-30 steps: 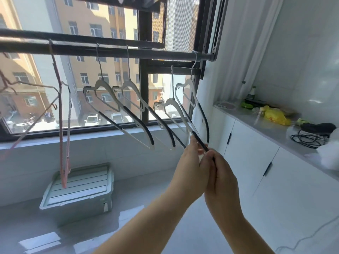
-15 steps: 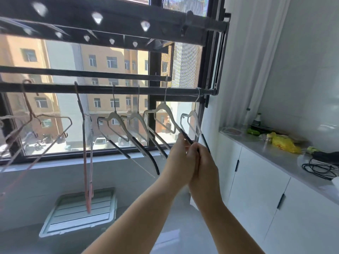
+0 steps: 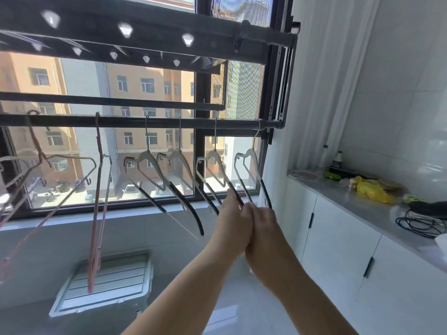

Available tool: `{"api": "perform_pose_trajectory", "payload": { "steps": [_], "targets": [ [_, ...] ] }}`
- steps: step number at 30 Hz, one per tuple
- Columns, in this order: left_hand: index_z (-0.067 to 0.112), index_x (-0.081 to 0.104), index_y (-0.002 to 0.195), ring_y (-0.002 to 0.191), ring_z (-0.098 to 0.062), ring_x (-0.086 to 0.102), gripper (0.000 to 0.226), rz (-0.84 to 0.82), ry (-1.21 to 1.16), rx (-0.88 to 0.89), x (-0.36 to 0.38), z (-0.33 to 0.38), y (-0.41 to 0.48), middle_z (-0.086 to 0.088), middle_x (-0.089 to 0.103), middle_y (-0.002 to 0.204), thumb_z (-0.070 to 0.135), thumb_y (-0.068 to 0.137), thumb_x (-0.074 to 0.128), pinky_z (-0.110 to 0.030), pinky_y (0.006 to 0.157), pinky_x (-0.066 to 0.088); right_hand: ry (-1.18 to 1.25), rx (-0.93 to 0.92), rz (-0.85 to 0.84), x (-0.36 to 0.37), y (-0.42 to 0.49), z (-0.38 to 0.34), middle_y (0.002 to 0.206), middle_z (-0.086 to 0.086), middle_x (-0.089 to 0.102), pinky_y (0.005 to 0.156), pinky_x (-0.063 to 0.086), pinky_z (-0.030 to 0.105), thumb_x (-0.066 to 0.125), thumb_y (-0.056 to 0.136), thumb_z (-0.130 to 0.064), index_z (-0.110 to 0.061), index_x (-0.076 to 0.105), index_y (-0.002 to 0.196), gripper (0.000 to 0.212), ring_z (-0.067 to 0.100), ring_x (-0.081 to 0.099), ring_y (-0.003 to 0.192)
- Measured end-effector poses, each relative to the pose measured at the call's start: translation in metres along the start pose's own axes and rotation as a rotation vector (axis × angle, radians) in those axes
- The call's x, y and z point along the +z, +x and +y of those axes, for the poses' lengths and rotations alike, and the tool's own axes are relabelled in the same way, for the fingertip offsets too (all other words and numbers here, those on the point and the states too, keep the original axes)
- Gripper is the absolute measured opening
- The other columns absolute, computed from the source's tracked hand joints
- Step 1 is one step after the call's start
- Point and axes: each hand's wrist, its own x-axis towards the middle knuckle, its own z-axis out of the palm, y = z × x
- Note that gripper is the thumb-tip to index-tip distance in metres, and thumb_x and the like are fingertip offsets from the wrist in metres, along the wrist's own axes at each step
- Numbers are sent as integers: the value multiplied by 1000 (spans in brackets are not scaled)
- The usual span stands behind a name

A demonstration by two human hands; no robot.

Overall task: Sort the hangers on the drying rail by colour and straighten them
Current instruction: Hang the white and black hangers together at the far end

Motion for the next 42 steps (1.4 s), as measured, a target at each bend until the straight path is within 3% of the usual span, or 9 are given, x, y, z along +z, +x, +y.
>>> {"api": "perform_pose_trajectory", "payload": {
  "steps": [3,7,14,22,26,29,35,39,42],
  "targets": [
    [12,17,141,140,-14,8,56,87,178,147,6,3,-16,-2,18,149,21,93,44,-21,111,6,-37,-64,186,-37,-15,5,121,0,48,93,31,15,49,89,-6,-15,52,125,38,12,48,111],
    [18,9,143,135,2,0,61,153,237,478,27,16,-48,13,11,145,30,91,39,-10,108,0,93,97,246,-66,-5,31,119,-1,51,90,37,20,51,90,-18,-21,54,118,29,8,49,103],
    [21,-13,143,139,-6,-2,66,-163,242,171,65,-4,-48,10,-8,153,14,95,33,-16,108,6,474,376,-93,-50,37,50,130,5,52,89,39,26,47,94,-29,-17,41,132,40,17,52,110],
    [12,-19,139,139,-10,-12,70,-81,336,136,73,-19,-35,4,-14,151,6,93,33,-22,113,-4,566,447,-73,-25,61,54,129,8,52,86,41,23,44,96,-20,-13,46,132,38,17,53,106],
    [17,-14,141,138,-7,6,72,49,330,229,72,-32,-35,6,-13,147,3,90,35,-5,102,9,627,482,-138,-20,72,54,127,6,52,101,42,37,52,90,-35,-13,42,133,49,23,51,116],
    [19,-13,140,126,-8,37,75,37,347,242,69,-39,-33,8,-9,147,3,88,38,-12,94,36,619,483,-187,-14,80,53,112,3,56,93,45,35,51,91,-33,-14,43,129,43,23,55,108],
    [22,12,139,94,-5,57,66,157,323,356,73,-47,-36,9,18,143,31,75,28,3,79,35,506,381,-31,1,85,67,90,-2,55,73,45,24,30,99,-24,-12,48,119,29,12,54,80],
    [35,10,140,117,-16,49,68,279,353,403,73,-41,-37,13,17,140,40,74,28,-28,96,45,527,374,8,-4,85,82,69,-9,43,61,39,18,30,99,-25,-7,51,121,35,4,44,63],
    [17,14,140,121,-9,34,69,419,508,475,74,-44,-29,4,20,137,28,81,49,-33,98,21,507,386,-21,-15,82,85,71,-3,51,52,41,16,33,99,-24,-5,53,117,33,8,49,60]
  ]
}}
